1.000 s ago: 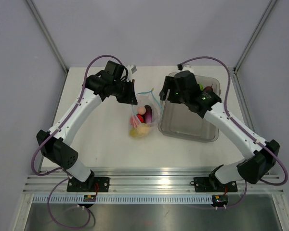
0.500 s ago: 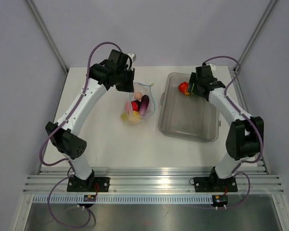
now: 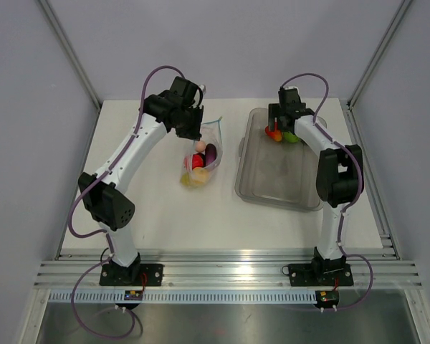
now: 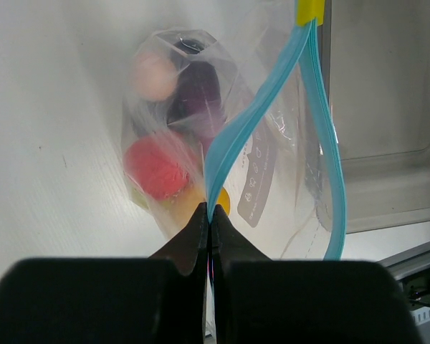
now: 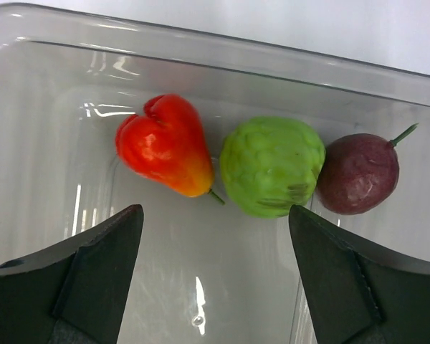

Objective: Place the food in the zip-top bag and seal the zipper
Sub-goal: Pick up the fake fruit from the bin.

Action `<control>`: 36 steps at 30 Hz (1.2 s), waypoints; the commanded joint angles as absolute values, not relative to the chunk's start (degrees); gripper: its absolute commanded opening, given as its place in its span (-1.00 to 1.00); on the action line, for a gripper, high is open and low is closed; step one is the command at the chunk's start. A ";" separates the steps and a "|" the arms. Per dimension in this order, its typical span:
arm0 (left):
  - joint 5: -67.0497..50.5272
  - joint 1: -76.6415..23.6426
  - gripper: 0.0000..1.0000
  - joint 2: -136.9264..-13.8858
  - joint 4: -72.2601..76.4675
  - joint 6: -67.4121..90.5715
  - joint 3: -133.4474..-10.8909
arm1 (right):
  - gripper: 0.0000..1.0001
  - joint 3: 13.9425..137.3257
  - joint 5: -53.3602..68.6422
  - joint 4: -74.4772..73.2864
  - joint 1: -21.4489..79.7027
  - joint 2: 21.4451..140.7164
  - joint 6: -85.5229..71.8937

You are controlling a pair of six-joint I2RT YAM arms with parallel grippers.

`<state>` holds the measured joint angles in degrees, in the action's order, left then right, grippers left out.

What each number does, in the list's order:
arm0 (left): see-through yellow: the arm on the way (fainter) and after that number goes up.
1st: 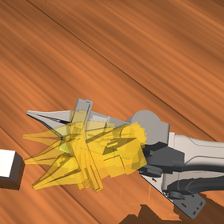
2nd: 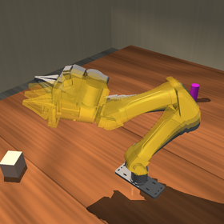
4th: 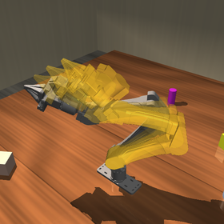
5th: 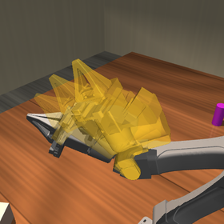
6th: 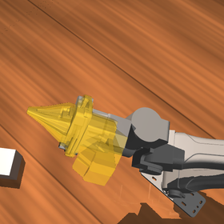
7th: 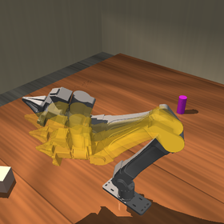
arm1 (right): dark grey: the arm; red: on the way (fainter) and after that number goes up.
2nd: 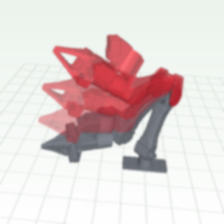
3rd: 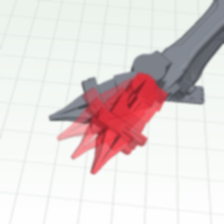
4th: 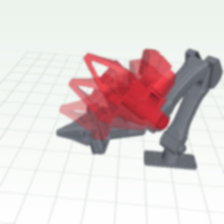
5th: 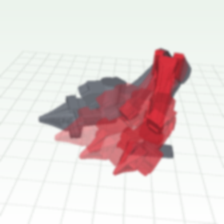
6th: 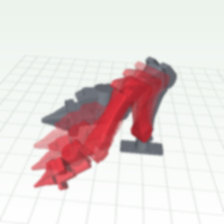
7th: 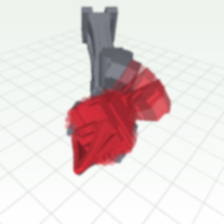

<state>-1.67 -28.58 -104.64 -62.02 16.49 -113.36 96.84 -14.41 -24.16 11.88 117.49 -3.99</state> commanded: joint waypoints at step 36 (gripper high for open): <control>-4.04 -29.00 -1.00 -105.64 -59.59 16.44 -114.26 | 0.10 81.76 -2.05 -19.60 5.98 98.72 -14.41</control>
